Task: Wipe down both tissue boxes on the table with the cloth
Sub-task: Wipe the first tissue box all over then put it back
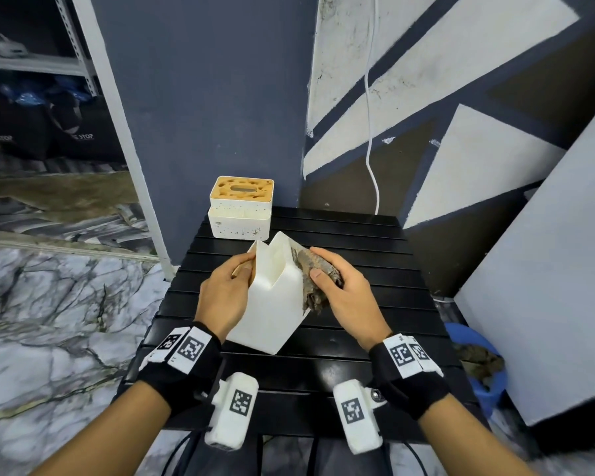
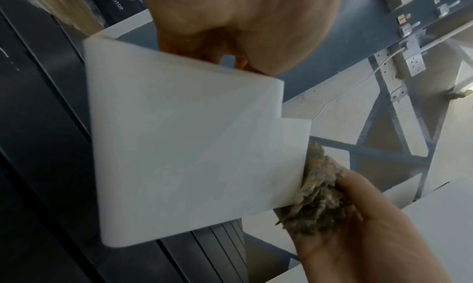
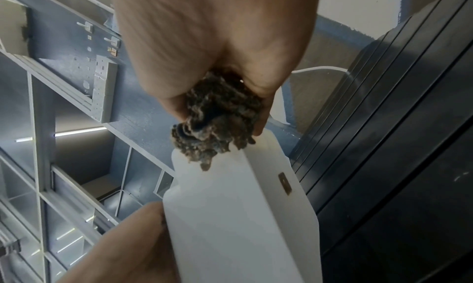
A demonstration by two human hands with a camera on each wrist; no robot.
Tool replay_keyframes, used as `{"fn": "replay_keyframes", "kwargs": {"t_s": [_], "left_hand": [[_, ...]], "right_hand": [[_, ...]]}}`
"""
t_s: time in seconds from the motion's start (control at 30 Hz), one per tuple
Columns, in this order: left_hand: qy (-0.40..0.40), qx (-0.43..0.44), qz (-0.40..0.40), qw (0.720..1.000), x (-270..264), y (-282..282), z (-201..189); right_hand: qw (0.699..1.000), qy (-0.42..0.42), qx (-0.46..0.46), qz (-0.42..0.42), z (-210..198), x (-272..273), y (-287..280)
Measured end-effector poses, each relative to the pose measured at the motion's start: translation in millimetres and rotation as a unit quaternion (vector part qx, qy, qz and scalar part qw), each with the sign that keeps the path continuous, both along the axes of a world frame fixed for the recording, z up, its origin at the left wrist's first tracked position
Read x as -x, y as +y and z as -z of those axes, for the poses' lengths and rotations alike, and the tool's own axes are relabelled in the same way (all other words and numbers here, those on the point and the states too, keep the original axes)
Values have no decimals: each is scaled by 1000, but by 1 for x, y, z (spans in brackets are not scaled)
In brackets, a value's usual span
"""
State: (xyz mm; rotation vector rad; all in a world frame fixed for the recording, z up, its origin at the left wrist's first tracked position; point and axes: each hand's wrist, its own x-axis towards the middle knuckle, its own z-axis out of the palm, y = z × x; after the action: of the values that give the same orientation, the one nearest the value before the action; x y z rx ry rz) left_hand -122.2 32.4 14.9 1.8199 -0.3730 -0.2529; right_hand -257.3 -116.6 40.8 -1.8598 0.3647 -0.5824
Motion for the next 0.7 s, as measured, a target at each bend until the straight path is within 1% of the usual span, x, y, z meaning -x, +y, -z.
{"fn": "replay_keyframes", "kwargs": {"t_s": [0.13,0.23,0.4,0.57,0.7], "left_hand": [[61,4,-1,998,-7,7,1],[83,4,-8,997,-8,10,2],[76,-1,-30,997,3,11,6],[64,-25,-36,997,5,11,2],[68,-28,-42,996,-4,5,-2]], "right_hand": [[1000,-4,20,16,8,1,11],[1000,-8,21,22,14,3,17],[999,-15,25,30,22,11,28],[998,-28,42,37,28,17,35],[993,-16,107,51,31,16,39]]}}
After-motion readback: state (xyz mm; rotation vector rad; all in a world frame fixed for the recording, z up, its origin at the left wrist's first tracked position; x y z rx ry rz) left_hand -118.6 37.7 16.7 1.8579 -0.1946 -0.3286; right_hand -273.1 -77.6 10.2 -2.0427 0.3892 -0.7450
